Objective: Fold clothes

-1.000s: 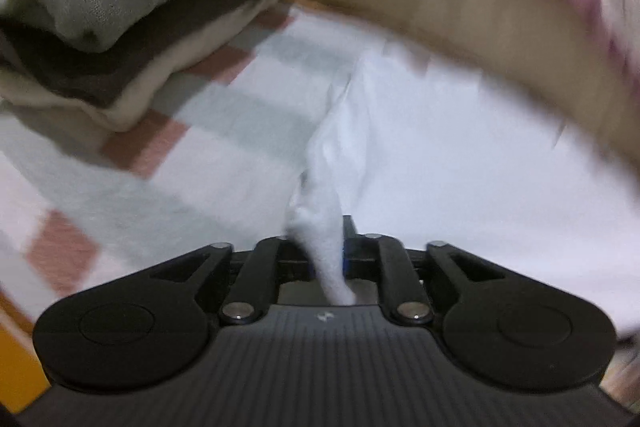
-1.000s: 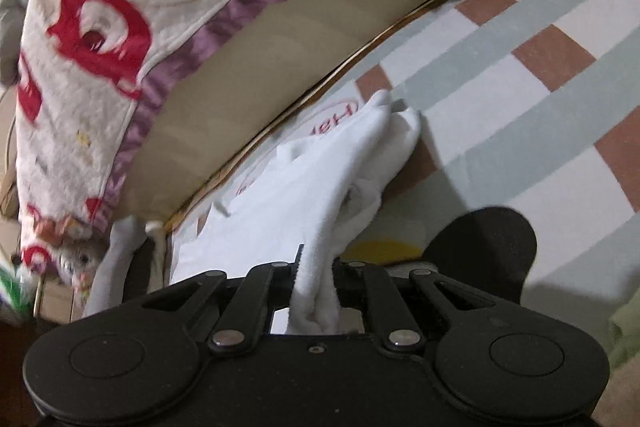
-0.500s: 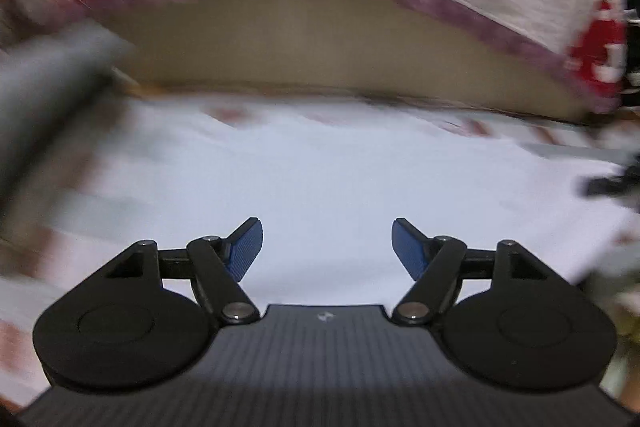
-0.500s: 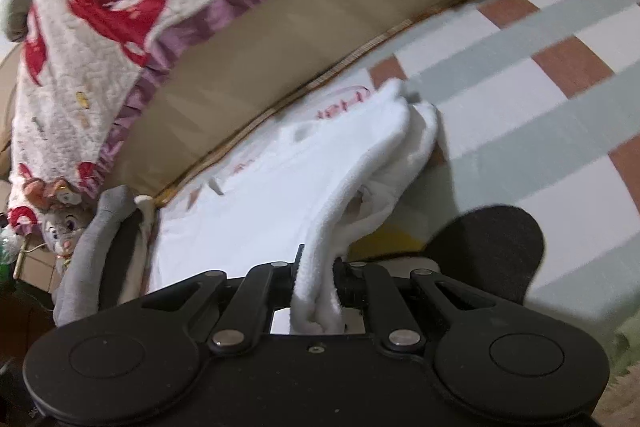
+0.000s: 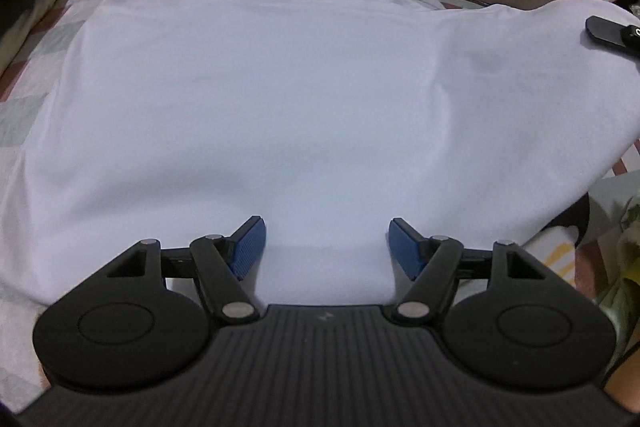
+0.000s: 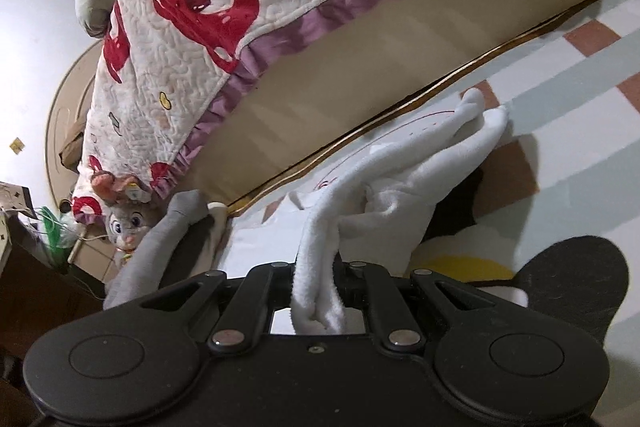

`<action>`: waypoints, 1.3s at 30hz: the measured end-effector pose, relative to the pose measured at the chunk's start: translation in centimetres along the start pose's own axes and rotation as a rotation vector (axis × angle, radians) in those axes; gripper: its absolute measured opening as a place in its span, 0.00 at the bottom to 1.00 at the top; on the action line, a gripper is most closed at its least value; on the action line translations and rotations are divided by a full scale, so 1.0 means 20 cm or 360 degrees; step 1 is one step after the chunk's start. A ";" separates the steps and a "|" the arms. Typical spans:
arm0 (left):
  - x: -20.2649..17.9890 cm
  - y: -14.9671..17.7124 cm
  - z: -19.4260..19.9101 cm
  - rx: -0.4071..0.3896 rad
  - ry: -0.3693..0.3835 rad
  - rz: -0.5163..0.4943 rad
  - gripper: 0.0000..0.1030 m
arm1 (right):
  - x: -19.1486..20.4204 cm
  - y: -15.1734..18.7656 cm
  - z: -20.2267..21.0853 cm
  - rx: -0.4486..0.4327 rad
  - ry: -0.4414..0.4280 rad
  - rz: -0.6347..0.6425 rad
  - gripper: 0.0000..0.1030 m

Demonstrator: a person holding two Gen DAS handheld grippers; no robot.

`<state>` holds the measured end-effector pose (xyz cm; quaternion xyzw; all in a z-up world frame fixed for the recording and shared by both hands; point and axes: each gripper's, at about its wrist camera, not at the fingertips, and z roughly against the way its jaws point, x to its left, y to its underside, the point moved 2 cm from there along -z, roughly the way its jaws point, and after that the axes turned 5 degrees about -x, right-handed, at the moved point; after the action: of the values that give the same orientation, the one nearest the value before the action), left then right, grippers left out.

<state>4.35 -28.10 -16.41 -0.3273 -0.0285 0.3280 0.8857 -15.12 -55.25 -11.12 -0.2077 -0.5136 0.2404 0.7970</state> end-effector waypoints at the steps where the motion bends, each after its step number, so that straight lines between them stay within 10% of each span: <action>1: 0.05 -0.01 0.06 0.0003 -0.0035 0.0001 0.65 | 0.00 -0.01 -0.01 0.0011 -0.0004 -0.0023 0.09; 3: 0.14 -0.05 0.16 -0.0057 -0.0088 0.0037 0.65 | 0.03 -0.06 -0.09 0.0037 0.0030 -0.0132 0.09; 8: 0.57 -0.11 0.39 -0.0274 0.0098 0.0406 0.52 | 0.51 -0.09 -0.37 0.0159 -0.0168 0.0370 0.09; 13: 0.76 -0.01 0.25 -0.0109 -0.0017 0.0401 0.40 | 0.84 0.15 -0.81 0.0413 -0.0362 0.0522 0.09; 20: 0.87 -0.04 0.10 0.0013 -0.0145 0.0582 0.39 | 0.69 0.61 -1.16 0.0663 -0.0181 0.0548 0.08; 30: 1.06 0.03 0.13 -0.0042 0.0018 0.1056 0.40 | 0.81 0.55 -1.13 0.0571 -0.0347 0.0521 0.09; 39: 1.07 0.03 0.16 -0.0092 0.0032 0.1097 0.40 | 0.76 0.62 -1.11 0.0554 -0.0350 0.0410 0.09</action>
<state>19.92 -13.08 -17.86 -0.3459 0.0831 0.6037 0.7134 8.60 -38.10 -15.98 -0.1037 -0.5173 0.4462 0.7229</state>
